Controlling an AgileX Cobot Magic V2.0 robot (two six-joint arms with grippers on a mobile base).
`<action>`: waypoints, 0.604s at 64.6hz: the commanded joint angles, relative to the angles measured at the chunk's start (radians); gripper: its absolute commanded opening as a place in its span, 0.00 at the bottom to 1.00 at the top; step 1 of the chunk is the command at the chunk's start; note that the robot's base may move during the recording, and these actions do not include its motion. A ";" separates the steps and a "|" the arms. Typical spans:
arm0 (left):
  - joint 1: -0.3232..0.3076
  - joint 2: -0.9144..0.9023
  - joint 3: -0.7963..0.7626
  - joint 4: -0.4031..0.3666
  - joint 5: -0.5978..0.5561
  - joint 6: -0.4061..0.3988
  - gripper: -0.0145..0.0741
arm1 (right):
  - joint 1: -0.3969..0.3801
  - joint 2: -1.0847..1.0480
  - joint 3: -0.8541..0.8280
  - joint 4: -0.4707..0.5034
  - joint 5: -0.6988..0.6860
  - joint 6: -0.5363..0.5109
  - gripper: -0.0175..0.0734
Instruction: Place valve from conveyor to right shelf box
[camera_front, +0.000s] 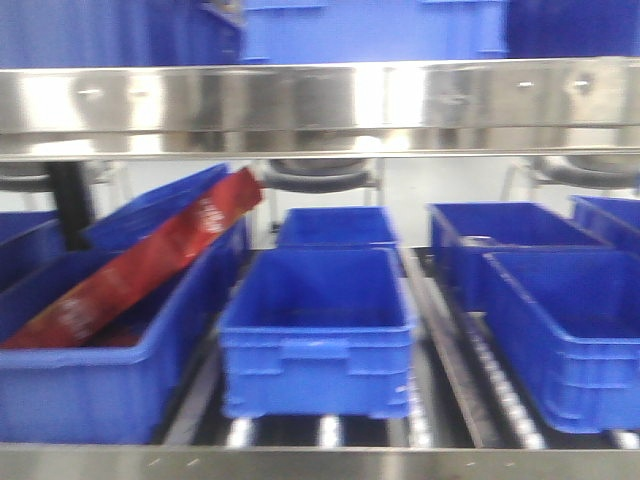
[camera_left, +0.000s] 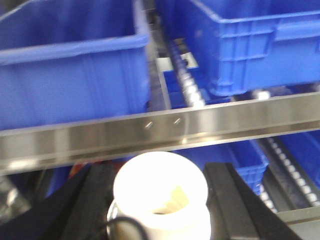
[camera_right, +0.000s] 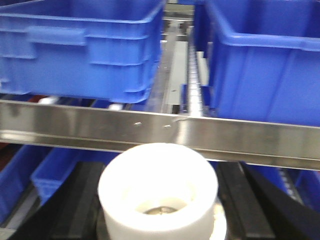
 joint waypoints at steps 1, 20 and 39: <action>-0.003 -0.008 -0.006 -0.005 -0.051 -0.004 0.04 | -0.002 -0.009 -0.009 -0.004 -0.078 -0.004 0.02; -0.003 -0.008 -0.006 -0.005 -0.051 -0.004 0.04 | -0.002 -0.009 -0.009 -0.004 -0.078 -0.004 0.02; -0.003 -0.005 -0.006 -0.005 -0.051 -0.004 0.04 | -0.002 -0.009 -0.009 -0.004 -0.078 -0.004 0.02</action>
